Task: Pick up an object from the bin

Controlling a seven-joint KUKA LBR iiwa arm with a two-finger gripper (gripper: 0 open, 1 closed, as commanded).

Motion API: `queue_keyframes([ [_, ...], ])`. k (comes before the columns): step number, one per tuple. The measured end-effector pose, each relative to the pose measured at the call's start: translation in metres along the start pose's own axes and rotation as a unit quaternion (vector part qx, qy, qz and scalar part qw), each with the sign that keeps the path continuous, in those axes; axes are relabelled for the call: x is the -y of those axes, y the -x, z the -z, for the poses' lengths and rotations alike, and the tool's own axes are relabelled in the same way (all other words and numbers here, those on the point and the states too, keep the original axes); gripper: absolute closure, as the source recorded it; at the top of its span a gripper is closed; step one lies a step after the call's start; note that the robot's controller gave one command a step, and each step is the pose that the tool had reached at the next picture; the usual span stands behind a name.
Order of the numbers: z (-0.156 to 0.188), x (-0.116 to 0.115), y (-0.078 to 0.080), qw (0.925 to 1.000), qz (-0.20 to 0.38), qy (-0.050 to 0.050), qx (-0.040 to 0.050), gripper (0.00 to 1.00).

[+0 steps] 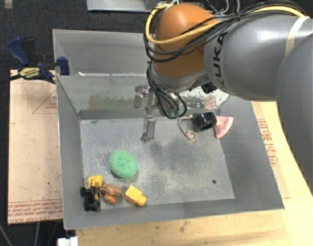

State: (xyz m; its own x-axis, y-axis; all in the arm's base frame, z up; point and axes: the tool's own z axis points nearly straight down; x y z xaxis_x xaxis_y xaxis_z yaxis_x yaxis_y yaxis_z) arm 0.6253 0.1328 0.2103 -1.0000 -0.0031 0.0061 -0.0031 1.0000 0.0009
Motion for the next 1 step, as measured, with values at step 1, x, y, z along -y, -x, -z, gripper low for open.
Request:
queue_keyframes([
  [1, 0.0047, 0.0005, 0.0016, 1.0, -0.001, 0.0, 0.0039, 0.0],
])
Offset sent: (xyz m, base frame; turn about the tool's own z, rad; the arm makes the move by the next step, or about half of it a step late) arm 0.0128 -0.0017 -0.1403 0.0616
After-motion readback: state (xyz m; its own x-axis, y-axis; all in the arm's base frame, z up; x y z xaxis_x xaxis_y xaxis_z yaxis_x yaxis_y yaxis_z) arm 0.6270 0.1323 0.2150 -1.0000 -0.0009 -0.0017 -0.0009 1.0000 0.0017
